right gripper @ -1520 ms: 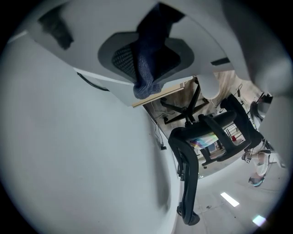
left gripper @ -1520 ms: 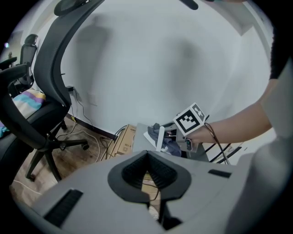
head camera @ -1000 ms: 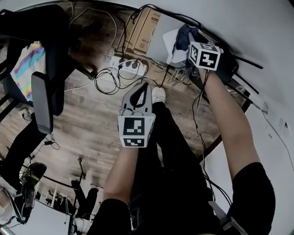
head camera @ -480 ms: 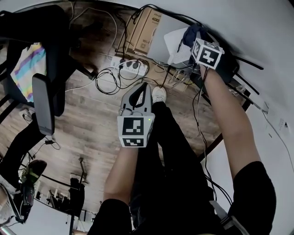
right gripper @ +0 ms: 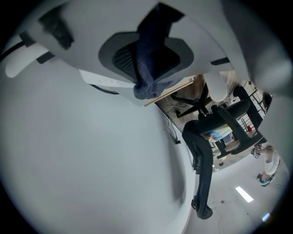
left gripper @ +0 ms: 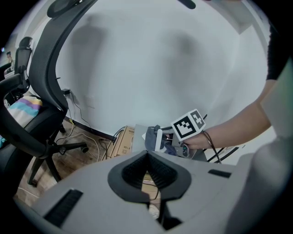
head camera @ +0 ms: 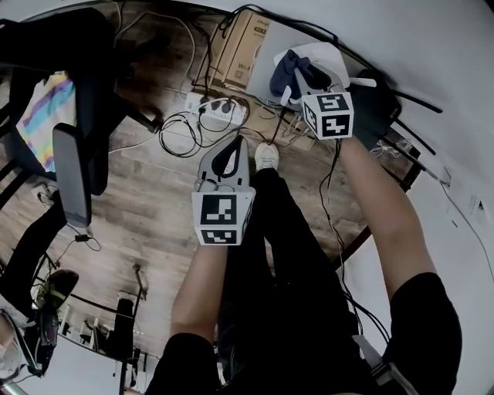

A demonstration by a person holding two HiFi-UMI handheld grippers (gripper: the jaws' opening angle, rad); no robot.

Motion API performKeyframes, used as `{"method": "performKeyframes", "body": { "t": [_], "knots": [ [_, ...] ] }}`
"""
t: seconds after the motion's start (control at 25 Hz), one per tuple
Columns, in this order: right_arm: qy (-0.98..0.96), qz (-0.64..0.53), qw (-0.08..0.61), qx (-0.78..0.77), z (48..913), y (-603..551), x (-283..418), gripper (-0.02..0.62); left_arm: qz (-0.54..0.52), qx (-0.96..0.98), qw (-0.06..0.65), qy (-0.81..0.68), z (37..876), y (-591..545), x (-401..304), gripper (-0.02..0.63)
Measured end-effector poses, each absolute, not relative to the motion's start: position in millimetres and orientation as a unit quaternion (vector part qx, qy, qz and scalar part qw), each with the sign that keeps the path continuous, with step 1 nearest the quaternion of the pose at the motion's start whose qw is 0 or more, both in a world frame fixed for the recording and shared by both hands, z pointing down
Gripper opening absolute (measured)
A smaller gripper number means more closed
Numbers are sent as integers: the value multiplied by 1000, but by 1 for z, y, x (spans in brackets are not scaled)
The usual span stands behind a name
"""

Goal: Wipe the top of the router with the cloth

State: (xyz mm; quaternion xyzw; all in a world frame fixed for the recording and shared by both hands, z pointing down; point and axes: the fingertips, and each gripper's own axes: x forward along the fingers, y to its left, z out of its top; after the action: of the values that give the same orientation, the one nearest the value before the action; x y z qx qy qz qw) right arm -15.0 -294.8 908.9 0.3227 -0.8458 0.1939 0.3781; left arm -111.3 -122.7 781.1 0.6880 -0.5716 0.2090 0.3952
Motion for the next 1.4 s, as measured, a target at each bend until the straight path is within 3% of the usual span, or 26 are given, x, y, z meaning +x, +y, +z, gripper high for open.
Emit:
{"method": "performKeyframes", "body": {
  "t": [0.32, 0.56, 0.72, 1.4],
  "knots": [
    [-766, 206, 417, 443, 916, -320, 55, 95, 216, 694, 394, -562, 781, -119, -107, 3],
    [-641, 342, 419, 545, 912, -307, 115, 94, 214, 703, 395, -551, 780, -118, -98, 3],
    [-611, 364, 416, 567, 910, -291, 133, 93, 216, 710, 390, -545, 778, -119, -93, 3],
    [-772, 283, 434, 369, 909, -226, 16, 91, 223, 710, 393, -540, 787, -117, -91, 3]
  ]
}}
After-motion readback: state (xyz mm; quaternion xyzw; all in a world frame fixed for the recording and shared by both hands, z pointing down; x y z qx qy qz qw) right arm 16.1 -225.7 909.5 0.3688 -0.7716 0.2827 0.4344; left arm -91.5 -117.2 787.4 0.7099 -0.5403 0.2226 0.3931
